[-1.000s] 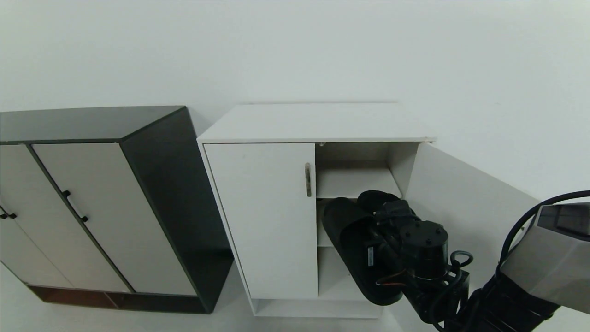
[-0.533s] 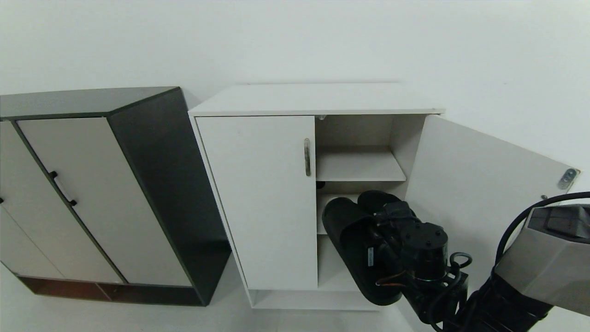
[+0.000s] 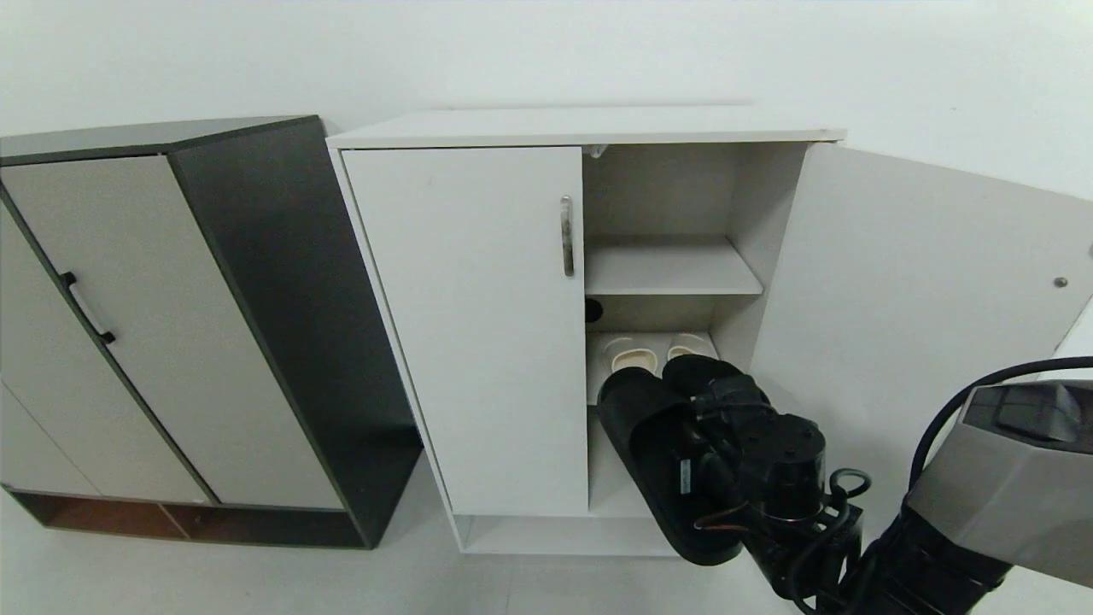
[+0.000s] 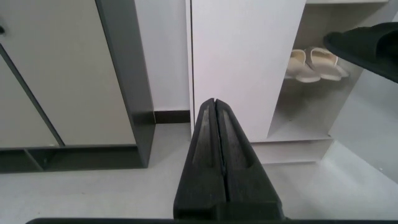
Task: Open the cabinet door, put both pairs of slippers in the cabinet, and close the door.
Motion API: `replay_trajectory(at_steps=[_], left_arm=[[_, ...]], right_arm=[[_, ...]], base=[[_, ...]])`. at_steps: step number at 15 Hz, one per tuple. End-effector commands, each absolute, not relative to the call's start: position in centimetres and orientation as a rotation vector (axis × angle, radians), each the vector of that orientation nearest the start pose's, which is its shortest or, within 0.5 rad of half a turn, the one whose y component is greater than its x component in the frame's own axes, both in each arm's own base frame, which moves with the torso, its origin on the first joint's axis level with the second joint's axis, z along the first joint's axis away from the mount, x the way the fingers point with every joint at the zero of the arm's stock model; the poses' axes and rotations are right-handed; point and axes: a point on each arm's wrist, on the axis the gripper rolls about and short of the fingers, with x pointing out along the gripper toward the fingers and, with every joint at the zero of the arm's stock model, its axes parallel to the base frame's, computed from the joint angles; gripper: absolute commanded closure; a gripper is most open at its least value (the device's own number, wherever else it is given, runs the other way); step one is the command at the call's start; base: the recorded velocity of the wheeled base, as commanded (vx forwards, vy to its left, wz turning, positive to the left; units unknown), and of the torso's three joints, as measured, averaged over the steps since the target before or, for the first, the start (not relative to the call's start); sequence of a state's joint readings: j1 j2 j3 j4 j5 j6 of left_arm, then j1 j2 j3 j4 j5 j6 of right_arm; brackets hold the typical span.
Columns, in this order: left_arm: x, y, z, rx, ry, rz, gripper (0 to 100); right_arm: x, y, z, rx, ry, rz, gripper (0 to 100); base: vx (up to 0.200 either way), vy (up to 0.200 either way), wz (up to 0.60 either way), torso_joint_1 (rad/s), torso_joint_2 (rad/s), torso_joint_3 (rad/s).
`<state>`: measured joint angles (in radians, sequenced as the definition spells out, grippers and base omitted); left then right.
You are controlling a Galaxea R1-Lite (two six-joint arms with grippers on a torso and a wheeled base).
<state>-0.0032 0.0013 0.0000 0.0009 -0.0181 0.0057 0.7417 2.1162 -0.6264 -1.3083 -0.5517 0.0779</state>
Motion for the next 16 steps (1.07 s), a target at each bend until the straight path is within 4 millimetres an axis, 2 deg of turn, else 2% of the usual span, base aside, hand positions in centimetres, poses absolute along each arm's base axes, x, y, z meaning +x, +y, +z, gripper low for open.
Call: replay_trajectory(at_steps=[1, 6, 9, 10, 13, 16], left_arm=[[-2.3, 0.0, 7.6, 0.006, 0.001, -0.021, 100], [-2.3, 0.0, 7.6, 0.006, 0.001, -0.021, 100], [-2.3, 0.0, 7.6, 0.008, 0.001, -0.021, 100], [-2.3, 0.0, 7.6, 0.008, 0.001, -0.021, 100], [-2.3, 0.0, 7.6, 0.008, 0.001, -0.021, 100], [-2.3, 0.0, 7.6, 0.009, 0.001, -0.021, 100]], right_arm=[[26.1, 22.4, 7.1, -0.034, 0.144, 0.185, 100], [26.2, 22.5, 6.8, -0.102, 0.119, 0.183, 100], [26.8, 23.1, 7.8, -0.109, 0.152, 0.163, 100], [26.9, 23.5, 8.8, -0.088, 0.19, 0.15, 100], [26.1, 24.8, 13.7, -0.039, 0.297, 0.05, 100], [27.1, 26.1, 16.7, 0.033, 0.262, -0.029, 100]], base=[[0.0, 0.0, 0.0, -0.007, 0.29, 0.276], [0.0, 0.0, 0.0, -0.001, 0.06, 0.061], [0.0, 0.0, 0.0, 0.0, 0.0, 0.0], [0.0, 0.0, 0.0, 0.0, 0.0, 0.0], [0.0, 0.0, 0.0, 0.0, 0.0, 0.0], [0.0, 0.0, 0.0, 0.0, 0.0, 0.0]])
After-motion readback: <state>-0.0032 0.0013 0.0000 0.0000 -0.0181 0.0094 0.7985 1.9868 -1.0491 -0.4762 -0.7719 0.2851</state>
